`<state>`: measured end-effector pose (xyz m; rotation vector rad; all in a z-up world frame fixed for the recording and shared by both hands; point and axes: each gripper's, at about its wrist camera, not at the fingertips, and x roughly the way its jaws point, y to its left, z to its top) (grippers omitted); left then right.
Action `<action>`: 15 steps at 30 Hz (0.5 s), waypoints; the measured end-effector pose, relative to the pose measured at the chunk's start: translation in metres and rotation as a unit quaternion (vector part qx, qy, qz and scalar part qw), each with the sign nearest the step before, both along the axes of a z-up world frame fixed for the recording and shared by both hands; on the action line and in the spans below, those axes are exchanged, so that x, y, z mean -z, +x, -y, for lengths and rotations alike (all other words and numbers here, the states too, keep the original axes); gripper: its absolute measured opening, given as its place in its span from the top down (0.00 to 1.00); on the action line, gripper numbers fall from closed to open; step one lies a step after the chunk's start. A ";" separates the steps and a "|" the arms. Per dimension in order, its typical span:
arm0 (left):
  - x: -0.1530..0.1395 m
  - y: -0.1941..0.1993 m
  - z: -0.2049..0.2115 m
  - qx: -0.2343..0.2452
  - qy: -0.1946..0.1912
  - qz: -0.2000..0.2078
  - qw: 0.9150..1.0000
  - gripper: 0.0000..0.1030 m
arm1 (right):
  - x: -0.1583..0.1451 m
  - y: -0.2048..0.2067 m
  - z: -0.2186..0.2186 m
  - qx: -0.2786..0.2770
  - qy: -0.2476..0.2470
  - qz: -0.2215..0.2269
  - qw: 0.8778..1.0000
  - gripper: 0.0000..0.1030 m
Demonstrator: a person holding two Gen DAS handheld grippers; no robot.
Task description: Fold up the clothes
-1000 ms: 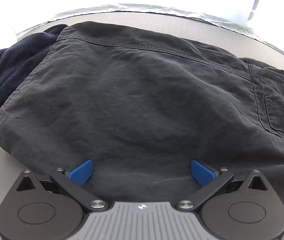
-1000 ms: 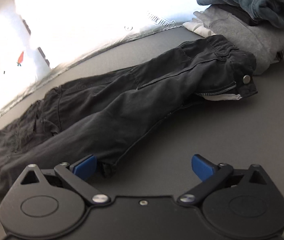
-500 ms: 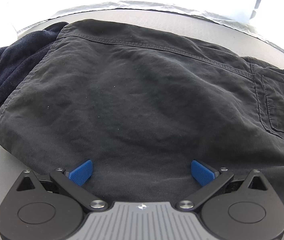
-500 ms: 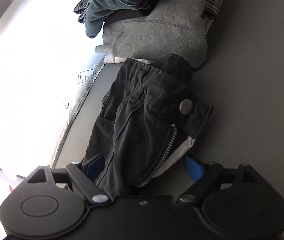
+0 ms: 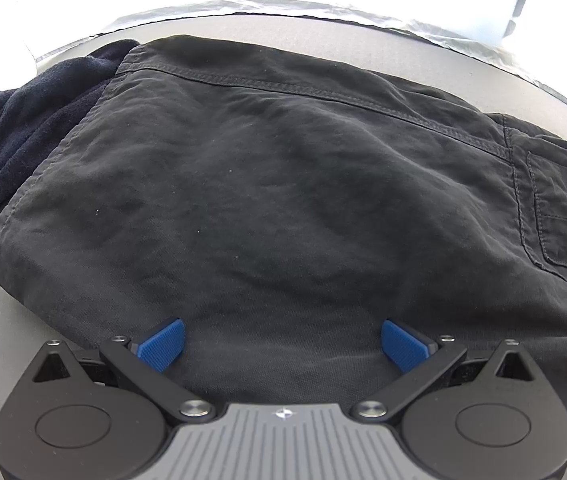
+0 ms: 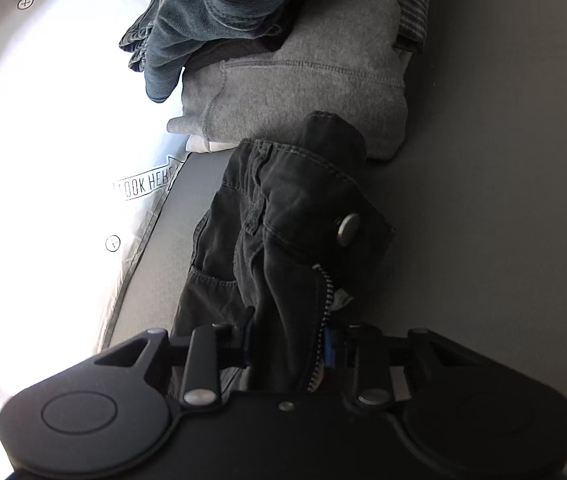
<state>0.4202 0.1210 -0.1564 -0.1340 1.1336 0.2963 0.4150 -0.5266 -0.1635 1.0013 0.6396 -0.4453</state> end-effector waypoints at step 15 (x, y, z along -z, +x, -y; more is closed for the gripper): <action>0.002 -0.008 0.004 -0.002 0.008 0.026 1.000 0.00 | -0.050 0.003 -0.076 -0.141 -0.330 -0.136 0.923 0.42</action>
